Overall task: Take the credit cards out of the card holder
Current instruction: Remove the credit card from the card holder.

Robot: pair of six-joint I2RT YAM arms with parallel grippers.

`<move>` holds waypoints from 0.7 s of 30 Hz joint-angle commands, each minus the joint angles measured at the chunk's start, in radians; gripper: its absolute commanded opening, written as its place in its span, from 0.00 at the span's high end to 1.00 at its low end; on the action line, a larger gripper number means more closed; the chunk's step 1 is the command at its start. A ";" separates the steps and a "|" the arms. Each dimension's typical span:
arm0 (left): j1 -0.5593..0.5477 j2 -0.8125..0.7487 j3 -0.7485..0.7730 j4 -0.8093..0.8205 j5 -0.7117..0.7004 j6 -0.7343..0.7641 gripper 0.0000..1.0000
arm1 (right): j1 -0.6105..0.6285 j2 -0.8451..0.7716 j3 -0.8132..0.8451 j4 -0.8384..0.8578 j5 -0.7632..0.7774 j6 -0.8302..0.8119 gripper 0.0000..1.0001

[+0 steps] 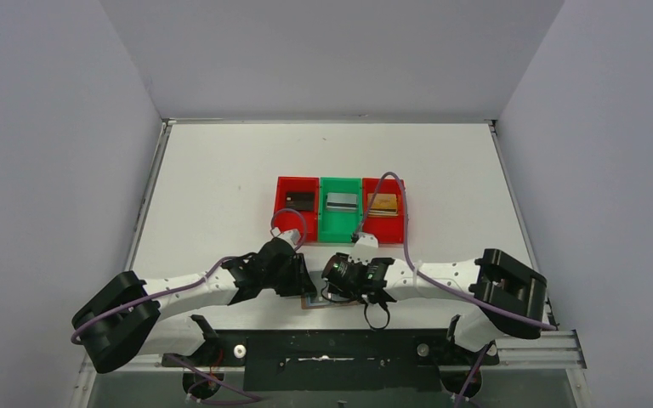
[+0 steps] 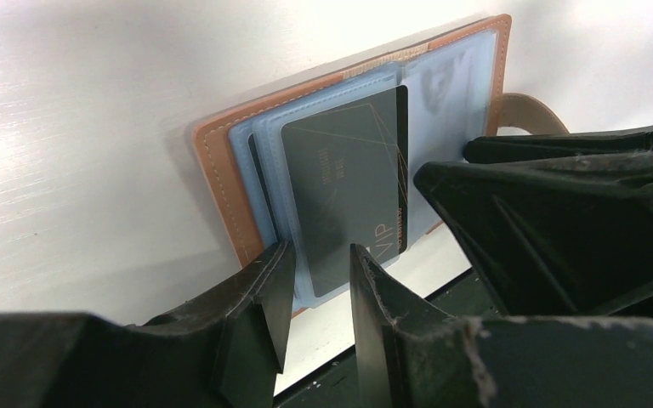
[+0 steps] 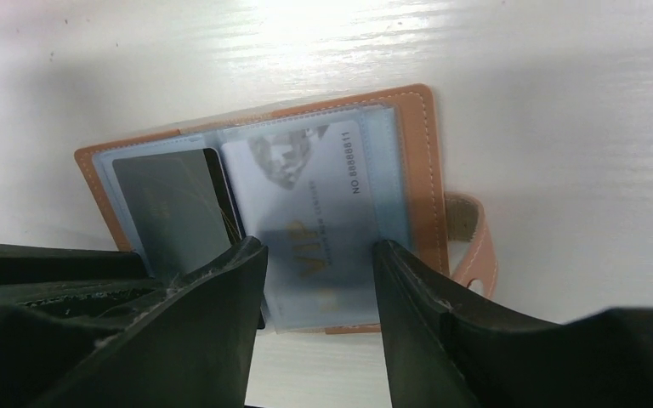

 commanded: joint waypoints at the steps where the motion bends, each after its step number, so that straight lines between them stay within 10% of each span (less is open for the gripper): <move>1: 0.003 0.014 0.028 -0.017 -0.016 0.024 0.70 | 0.033 0.068 0.037 -0.002 -0.012 -0.023 0.50; 11: 0.002 0.005 0.028 -0.027 -0.019 0.023 0.70 | 0.023 -0.178 -0.121 0.397 -0.082 -0.140 0.48; 21: 0.004 0.008 0.048 -0.052 -0.026 0.028 0.70 | -0.001 -0.367 -0.219 0.206 0.035 -0.022 0.49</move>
